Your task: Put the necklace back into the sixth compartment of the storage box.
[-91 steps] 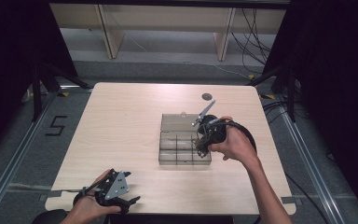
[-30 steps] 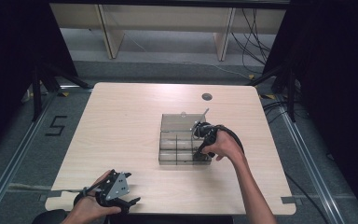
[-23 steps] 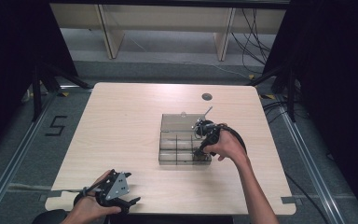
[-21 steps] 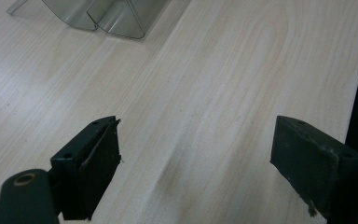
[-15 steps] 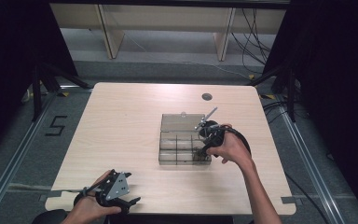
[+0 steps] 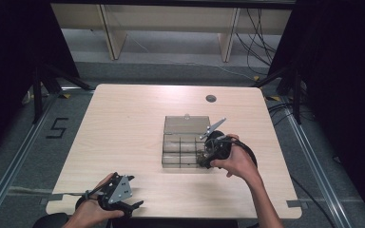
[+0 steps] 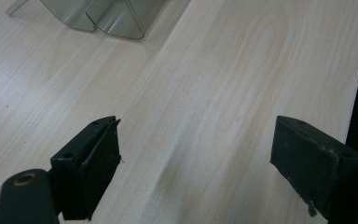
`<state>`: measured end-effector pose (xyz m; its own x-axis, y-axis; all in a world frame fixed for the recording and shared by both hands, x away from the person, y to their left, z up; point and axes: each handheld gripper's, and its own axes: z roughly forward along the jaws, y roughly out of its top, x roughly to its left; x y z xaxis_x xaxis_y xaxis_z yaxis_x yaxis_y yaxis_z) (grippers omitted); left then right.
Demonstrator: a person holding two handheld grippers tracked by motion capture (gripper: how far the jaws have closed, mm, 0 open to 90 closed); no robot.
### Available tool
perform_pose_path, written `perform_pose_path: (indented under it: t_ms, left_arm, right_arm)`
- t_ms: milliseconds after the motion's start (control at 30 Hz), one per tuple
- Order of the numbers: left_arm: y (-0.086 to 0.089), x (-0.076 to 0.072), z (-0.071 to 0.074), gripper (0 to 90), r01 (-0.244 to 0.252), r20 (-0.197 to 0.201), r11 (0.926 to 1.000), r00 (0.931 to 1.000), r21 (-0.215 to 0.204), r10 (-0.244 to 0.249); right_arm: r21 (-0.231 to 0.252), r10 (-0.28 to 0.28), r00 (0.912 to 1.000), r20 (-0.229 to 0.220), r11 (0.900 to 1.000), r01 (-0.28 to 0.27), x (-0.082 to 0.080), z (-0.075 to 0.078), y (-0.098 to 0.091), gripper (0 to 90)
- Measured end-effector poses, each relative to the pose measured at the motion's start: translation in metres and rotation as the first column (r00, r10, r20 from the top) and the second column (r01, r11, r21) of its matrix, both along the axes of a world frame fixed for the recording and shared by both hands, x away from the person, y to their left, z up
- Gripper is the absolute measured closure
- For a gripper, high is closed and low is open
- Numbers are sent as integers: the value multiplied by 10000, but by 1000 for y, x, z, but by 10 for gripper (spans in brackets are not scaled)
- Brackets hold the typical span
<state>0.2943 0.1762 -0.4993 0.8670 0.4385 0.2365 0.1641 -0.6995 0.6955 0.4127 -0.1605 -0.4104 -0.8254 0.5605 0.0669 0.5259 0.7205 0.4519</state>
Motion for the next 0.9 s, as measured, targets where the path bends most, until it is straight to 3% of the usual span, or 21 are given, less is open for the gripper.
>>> perform_pose_path:
  t_ms: [67, 167, 467, 533, 567, 633, 667, 733, 767, 800, 900]
  left_arm:
    - [0, 0, 0, 150, -16, -7, 9999, 10000, -100, 16]
    - [0, 0, 0, 150, -37, -29, 10000, 10000, -80, 37]
    - [1, 0, 3, 150, -4, -113, 10000, 9999, -64, 3]
    - [1, 0, 3, 150, -37, -176, 9999, 9998, -158, 34]
    - [0, -1, 1, 150, -180, 20, 9993, 9998, -333, 181]
    - [2, -1, 2, 150, -94, -10, 9998, 10000, -190, 94]
    - [2, -1, 3, 150, -74, -30, 9999, 10000, -133, 73]
    - [2, -1, 2, 150, -80, -79, 9992, 9999, -402, 77]
    - [3, -2, 2, 150, -103, -119, 9992, 9999, -392, 98]
    - [3, -2, 2, 150, -127, -36, 9994, 9999, -335, 126]
    - [3, -1, 2, 150, -166, -151, 9994, 9998, -315, 162]
  right_arm:
    - [237, -105, 9997, -207, 9997, 110, -3, 0, -1, 355]
    - [308, 46, 10000, 49, 9995, -47, -4, -3, -2, 355]
    - [427, -76, 9998, 161, 9991, 69, -10, -6, -1, 345]
    - [415, -215, 9998, 6, 9989, 215, -13, -5, -1, 341]
    - [496, -50, 9999, 125, 9988, 44, -13, -5, 0, 339]
    - [496, -217, 9998, 8, 9985, 216, -17, -5, 2, 338]
    - [511, 4, 9997, 240, 9987, -17, -16, -5, 2, 338]
    - [562, 9, 9997, 242, 9984, -22, -18, -5, 4, 338]
    - [567, -4, 9999, 158, 9984, -5, -19, -3, 4, 338]
    - [608, 128, 9993, 361, 9980, -150, -18, -4, 5, 338]
    - [618, 93, 9997, 238, 9980, -107, -20, -5, 7, 338]
